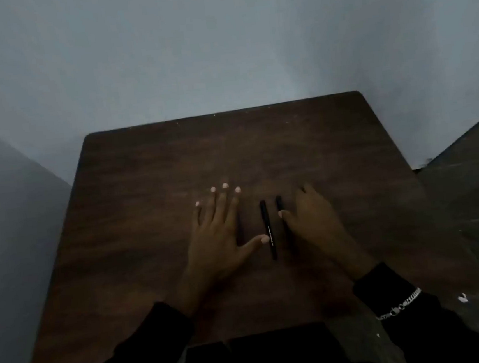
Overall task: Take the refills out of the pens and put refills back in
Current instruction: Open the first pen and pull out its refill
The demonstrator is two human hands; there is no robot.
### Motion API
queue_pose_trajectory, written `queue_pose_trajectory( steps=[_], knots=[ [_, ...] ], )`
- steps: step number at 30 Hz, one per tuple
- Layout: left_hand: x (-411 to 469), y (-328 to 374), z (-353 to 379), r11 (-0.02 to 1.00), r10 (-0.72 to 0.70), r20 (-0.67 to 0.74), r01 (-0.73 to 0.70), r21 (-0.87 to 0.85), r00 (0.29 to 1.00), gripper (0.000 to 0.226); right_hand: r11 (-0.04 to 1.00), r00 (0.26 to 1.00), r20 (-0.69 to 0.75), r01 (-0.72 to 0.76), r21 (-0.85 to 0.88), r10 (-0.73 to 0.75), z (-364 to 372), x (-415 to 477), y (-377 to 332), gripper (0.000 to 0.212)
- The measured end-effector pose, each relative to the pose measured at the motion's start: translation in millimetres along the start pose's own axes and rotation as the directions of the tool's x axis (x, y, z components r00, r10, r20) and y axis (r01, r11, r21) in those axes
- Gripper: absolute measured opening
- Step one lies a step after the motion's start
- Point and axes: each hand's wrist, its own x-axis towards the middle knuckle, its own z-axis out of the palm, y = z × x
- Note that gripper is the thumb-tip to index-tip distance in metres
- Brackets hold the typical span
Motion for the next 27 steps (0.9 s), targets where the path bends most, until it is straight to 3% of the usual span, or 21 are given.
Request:
queue_pose_trajectory(
  steps=[5, 10, 14, 22, 27],
  knots=[
    [-7.9, -6.9, 35.4, 1.0, -0.016, -0.031, 0.016, -0.002, 0.999, 0.115, 0.977, 0.974, 0.097, -0.209, 0.026, 0.206, 25.4, 11.2, 12.4, 0.045],
    [-13.7, -3.7, 48.5, 0.999, -0.005, -0.07, 0.002, -0.038, 0.998, 0.115, 0.967, 0.959, 0.144, -0.253, 0.04, 0.245, 35.6, 18.4, 14.1, 0.04],
    [-19.0, -1.8, 53.4, 0.997, -0.014, -0.121, 0.005, -0.076, 0.992, 0.113, 0.966, 0.963, 0.156, -0.236, 0.104, 0.219, 37.1, 17.8, 16.9, 0.02],
    [-31.9, -0.8, 52.2, 0.992, 0.005, -0.251, -0.037, -0.125, 0.968, 0.109, 0.947, 0.982, 0.069, -0.187, 0.262, 0.175, 34.7, 2.2, 20.2, 0.023],
    [-37.1, -1.3, 45.5, 0.985, 0.048, -0.378, -0.107, -0.136, 0.924, 0.102, 0.95, 0.989, -0.145, 0.03, 0.31, 0.016, 21.0, -18.5, 10.3, 0.025]
  ],
)
